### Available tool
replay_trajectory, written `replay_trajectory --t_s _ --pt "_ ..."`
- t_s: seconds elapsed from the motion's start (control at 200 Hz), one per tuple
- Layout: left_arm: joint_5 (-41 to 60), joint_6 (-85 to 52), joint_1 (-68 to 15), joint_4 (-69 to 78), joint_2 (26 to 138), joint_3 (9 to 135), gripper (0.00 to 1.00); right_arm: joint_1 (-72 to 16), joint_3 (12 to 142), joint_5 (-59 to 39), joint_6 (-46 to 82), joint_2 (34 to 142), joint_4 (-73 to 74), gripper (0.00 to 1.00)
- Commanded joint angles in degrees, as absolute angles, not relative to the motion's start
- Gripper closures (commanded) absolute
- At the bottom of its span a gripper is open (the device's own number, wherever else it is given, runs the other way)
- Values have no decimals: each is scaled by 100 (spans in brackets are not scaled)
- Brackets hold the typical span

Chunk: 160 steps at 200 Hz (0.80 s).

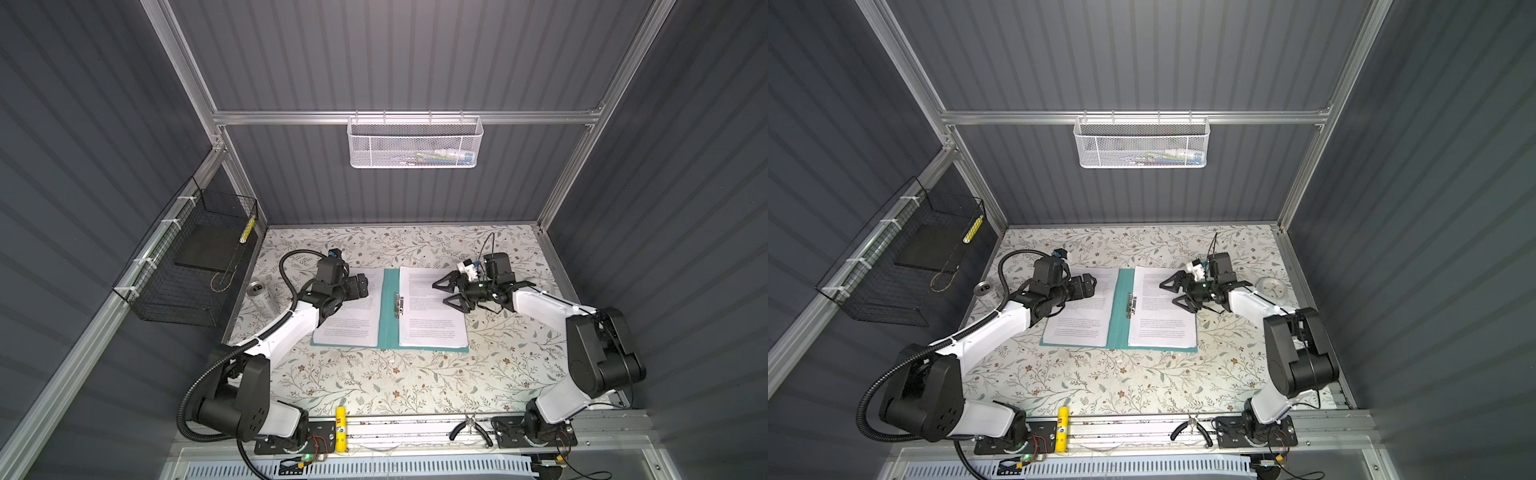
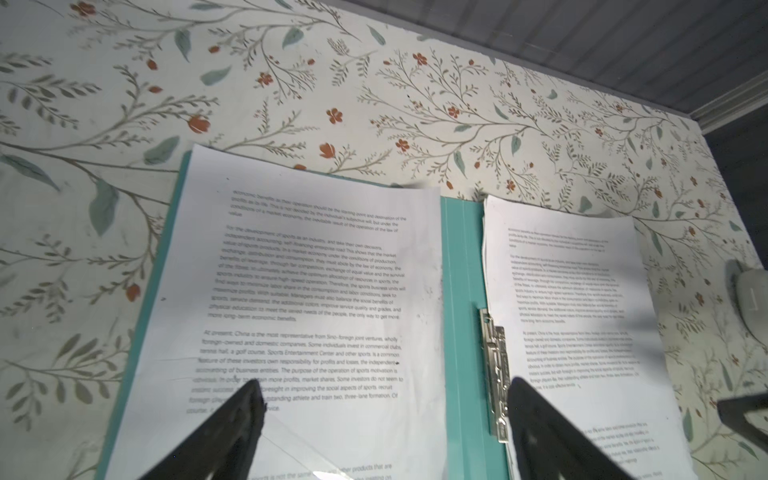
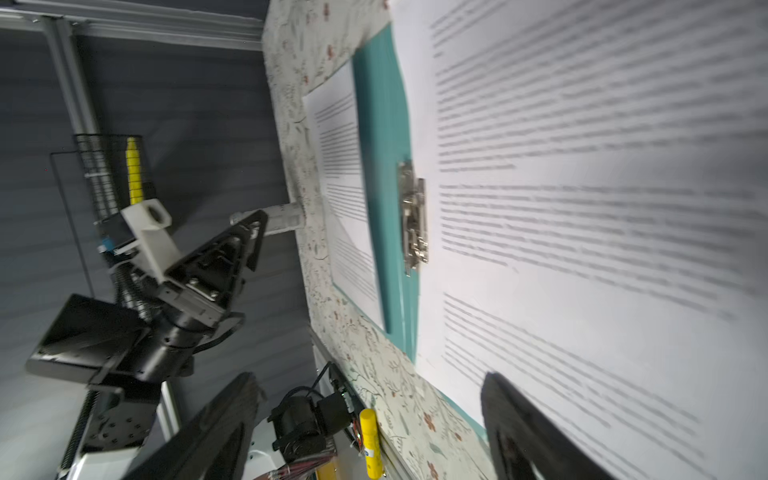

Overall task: Put the files into the folder
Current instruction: 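Raise both grippers away from the folder and move them outward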

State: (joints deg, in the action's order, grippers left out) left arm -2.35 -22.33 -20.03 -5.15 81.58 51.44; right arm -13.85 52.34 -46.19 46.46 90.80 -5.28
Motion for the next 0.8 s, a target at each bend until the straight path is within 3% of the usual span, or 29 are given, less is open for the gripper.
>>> replay_trajectory --t_s 0.0,0.255,0.445,0.796 --pt "-675 -2014 -1773 -561 8125 5274 7 -1411 6053 -3691 3511 8702 -1988 11" --pt "-730 -1891 -1146 -1325 8900 5942 8 -1279 5590 -1648 2627 8109 -2382 5" --pt "-681 -1734 -729 -2134 9500 6462 9 -1136 5529 -1483 2622 8385 -2356 3" --pt "723 -1946 -105 -1913 9859 6014 11 -835 5352 -1855 2618 9044 -1773 3"
